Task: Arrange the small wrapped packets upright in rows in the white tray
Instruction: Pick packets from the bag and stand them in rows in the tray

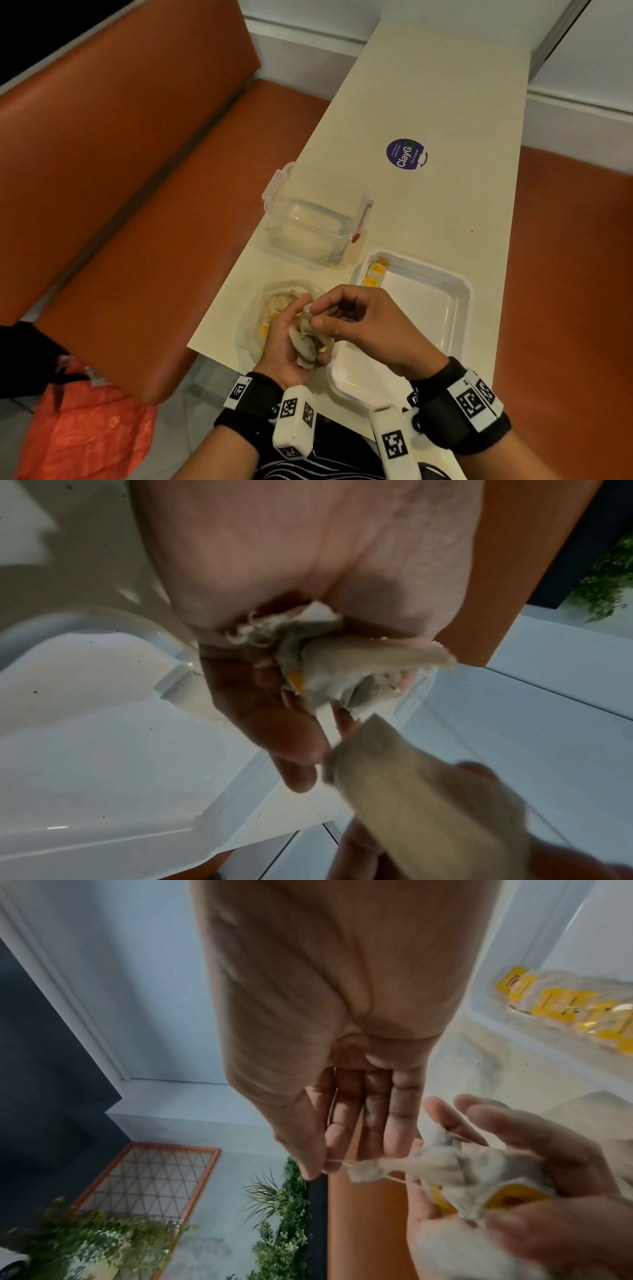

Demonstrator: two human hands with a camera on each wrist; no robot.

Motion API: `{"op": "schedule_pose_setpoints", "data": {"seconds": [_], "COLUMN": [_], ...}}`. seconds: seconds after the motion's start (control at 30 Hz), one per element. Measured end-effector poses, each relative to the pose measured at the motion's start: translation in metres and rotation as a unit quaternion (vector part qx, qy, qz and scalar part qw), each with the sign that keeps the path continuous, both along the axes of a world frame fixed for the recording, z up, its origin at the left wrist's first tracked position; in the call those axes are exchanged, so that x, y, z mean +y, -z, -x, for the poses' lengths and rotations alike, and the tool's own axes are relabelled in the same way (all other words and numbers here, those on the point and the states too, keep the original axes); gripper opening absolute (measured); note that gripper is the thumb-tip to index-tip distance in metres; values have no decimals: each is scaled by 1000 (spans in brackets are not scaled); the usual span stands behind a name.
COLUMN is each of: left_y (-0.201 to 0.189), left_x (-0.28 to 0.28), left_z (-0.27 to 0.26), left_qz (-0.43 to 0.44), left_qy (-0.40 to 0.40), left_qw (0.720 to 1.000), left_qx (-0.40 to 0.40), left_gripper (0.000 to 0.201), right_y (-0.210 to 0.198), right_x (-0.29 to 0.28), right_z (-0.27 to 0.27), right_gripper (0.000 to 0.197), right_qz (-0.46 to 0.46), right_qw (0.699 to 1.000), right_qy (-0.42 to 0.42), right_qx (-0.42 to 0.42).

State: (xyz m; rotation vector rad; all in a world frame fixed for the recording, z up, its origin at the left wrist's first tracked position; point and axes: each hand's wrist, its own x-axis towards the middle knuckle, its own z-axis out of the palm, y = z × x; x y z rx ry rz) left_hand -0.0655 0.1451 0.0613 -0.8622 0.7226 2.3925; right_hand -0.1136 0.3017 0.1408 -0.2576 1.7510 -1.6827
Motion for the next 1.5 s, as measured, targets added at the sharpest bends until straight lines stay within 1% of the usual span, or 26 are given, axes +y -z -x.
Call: {"op": "schedule_pose_setpoints", "data": {"seconds": [0.07,0.2,0.3,0.43,0.5,0.6,0.67,0.73,0.83,0.93,1.07,1.17,1.23,1.33,1.37,1.43,1.47,1.5], "left_y": [1,-1,6,6,2,10,19,24,11,2,0,4,9,10,11,13,14,15], "left_x": [-1,-2,-3,-4,-4,-6,-9,-13,-18,-22,-24,-27,-29,-29,-30,-30,-30,-29], "left_z": [2,3,1,1,2,-1,-1,0,5,11,12,9,7,5,4,3,2,1], "left_qz": [3,-44,-32,-9,-13,-16,10,29,15,37,66,67,59,68,67,60,61,67], "left_qy": [-10,-34,-27,-36,-33,-26,-27,-27,-22,-11,29,49,54,64,66,75,80,83], "left_qw": [1000,998,999,998,998,998,999,999,1000,999,997,996,996,995,995,994,994,993], "left_qx": [-3,-14,-8,-46,-59,-63,-46,-9,11,15,33,31,28,28,32,43,44,44], "left_gripper": [55,49,41,33,33,37,35,35,24,18,13,15,20,26,26,28,28,29], "right_y": [-5,-8,-10,-15,-17,-23,-28,-33,-39,-43,-49,-52,-53,-53,-52,-50,-50,-50], "right_x": [0,0,-2,-2,-1,3,8,12,17,19,24,29,33,38,39,42,43,43], "right_z": [2,6,8,11,13,16,18,20,22,24,27,30,31,33,34,35,35,36], "right_gripper": [14,14,14,13,14,13,13,15,16,14,14,13,13,14,16,32,37,36], "right_qz": [18,33,51,71,76,86,87,94,99,103,119,119,116,110,111,111,107,104], "right_qw": [1000,999,999,997,997,996,996,995,995,994,992,992,992,991,991,991,991,991], "right_qy": [-10,-5,8,20,24,28,27,25,24,20,27,42,50,65,70,72,74,77], "right_qx": [-5,-5,-11,-10,-10,-11,-6,-1,8,10,14,21,25,32,31,34,35,36]}}
